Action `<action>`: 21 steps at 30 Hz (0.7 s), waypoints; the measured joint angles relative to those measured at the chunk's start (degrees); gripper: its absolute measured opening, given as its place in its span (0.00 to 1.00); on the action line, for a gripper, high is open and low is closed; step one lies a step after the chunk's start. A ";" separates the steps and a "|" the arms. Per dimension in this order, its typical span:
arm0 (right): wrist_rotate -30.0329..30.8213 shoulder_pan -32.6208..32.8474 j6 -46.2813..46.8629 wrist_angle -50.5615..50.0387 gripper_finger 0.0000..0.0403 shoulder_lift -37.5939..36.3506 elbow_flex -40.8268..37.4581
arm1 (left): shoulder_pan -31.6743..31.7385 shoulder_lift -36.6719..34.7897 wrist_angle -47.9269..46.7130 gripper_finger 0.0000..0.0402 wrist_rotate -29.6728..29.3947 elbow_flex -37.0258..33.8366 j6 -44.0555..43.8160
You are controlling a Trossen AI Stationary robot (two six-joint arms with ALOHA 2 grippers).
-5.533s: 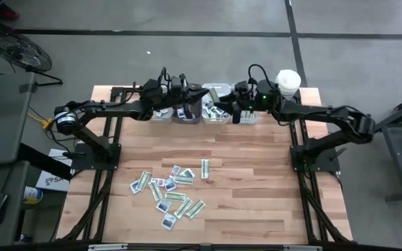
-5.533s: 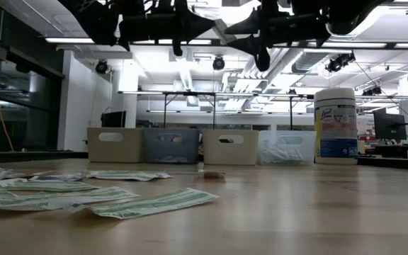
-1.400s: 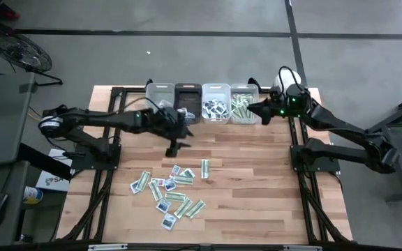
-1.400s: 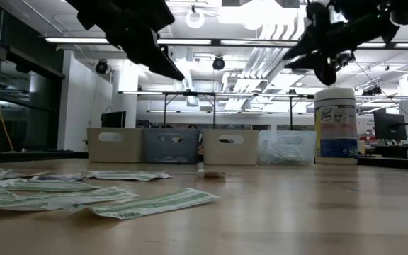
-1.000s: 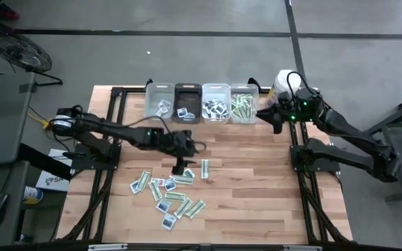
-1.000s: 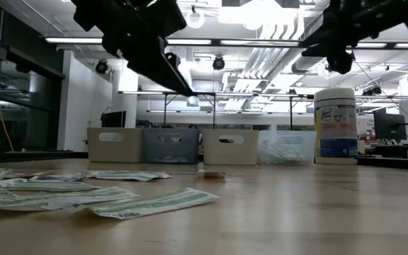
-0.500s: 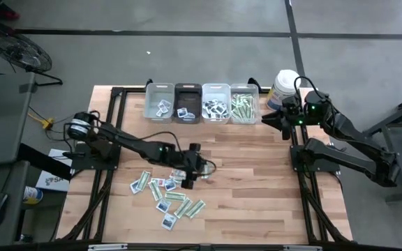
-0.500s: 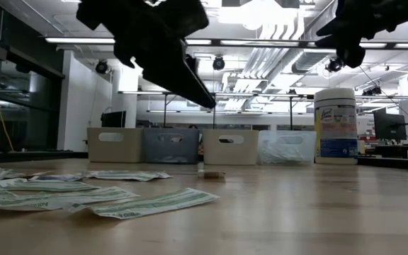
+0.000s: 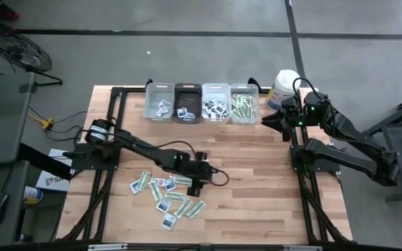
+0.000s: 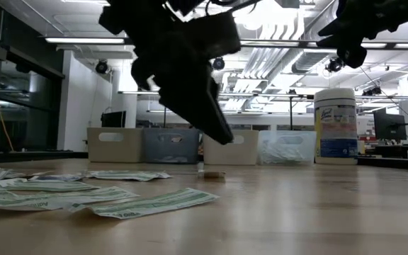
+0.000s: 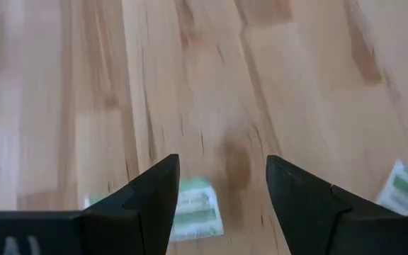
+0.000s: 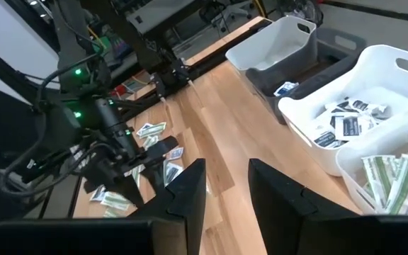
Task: Pick & Place First Aid Supplies
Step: Put the green bandage into the transparent bin
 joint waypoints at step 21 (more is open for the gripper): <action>0.57 1.12 -0.46 0.42 0.25 0.02 0.00 | 0.02 3.71 -1.81 0.51 -0.74 -0.22 -0.44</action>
